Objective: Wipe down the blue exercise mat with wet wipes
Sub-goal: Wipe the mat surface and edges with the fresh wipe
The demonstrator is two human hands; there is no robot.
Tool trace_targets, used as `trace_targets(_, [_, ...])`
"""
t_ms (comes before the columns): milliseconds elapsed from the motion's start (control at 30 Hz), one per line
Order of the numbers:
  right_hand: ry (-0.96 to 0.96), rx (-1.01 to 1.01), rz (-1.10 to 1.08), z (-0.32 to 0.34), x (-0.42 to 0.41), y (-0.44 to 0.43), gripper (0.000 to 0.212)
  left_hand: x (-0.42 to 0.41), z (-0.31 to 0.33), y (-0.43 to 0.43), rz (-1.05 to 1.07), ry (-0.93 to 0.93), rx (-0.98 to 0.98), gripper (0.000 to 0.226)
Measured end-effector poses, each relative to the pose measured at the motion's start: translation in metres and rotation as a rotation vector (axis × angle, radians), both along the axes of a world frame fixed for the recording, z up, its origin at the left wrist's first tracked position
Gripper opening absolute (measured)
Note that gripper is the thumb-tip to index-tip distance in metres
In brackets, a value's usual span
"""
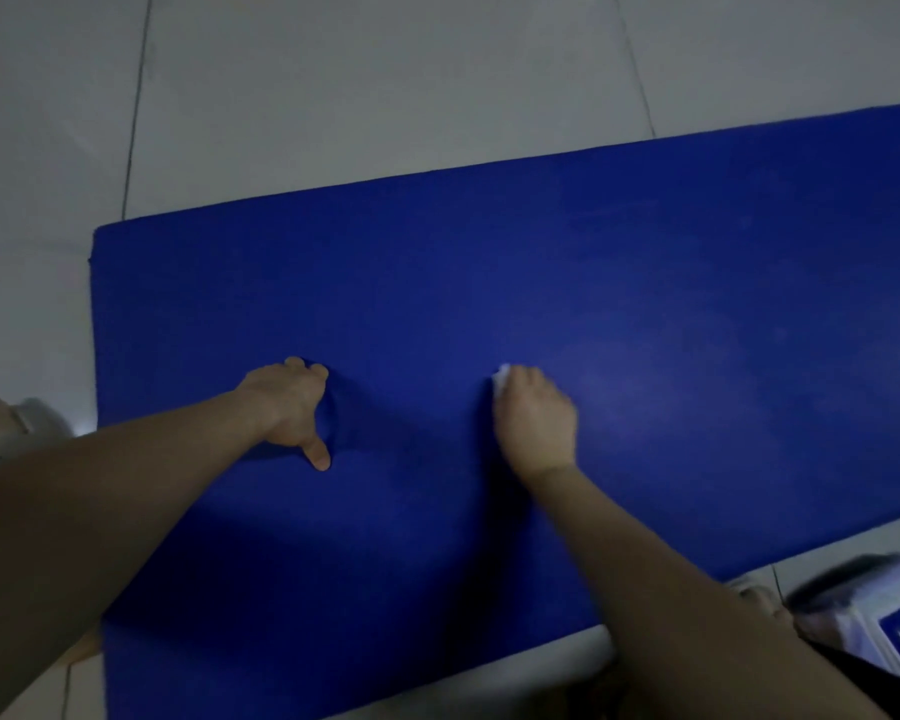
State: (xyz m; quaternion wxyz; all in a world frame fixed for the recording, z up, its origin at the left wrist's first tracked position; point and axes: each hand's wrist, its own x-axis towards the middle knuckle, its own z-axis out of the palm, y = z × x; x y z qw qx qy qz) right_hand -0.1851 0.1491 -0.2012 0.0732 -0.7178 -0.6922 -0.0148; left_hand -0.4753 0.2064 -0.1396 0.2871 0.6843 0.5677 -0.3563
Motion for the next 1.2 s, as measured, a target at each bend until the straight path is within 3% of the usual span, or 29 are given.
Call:
trace_targets(133, [0.012, -0.103, -0.327, -0.001, 0.079, 0.021, 0.034, 0.000, 0.000, 0.001, -0.007, 0.003, -0.006, 0.118])
trace_targets(267, [0.104, -0.103, -0.530, 0.004, 0.071, 0.031, 0.036, 0.001, 0.001, 0.002, -0.019, 0.002, -0.007, 0.112])
trace_targets(433, [0.262, -0.006, -0.226, -0.007, -0.035, 0.012, 0.019, 0.000, 0.000, 0.003, -0.023, 0.001, 0.002, 0.111])
trace_targets(600, [0.211, 0.010, 0.155, -0.005, -0.116, -0.024, 0.021, 0.000, 0.000, 0.003, -0.025, -0.002, 0.004, 0.107])
trace_targets(700, [0.215, 0.013, 0.358, -0.007, -0.128, -0.035, 0.027, 0.001, 0.000, 0.002, -0.026, 0.003, 0.009, 0.111])
trace_targets(800, [0.166, 0.074, 0.399, -0.008, -0.103, -0.017, 0.033, 0.001, -0.001, 0.003, -0.023, 0.002, 0.010, 0.112])
trace_targets(1000, [-0.045, 0.083, 0.070, -0.014, 0.012, 0.040, 0.024, 0.000, 0.000, 0.002, -0.021, 0.001, 0.002, 0.117])
trace_targets(1200, [0.005, 0.004, -0.378, -0.009, 0.092, 0.070, 0.030, 0.001, 0.000, 0.003, -0.013, -0.003, 0.001, 0.113])
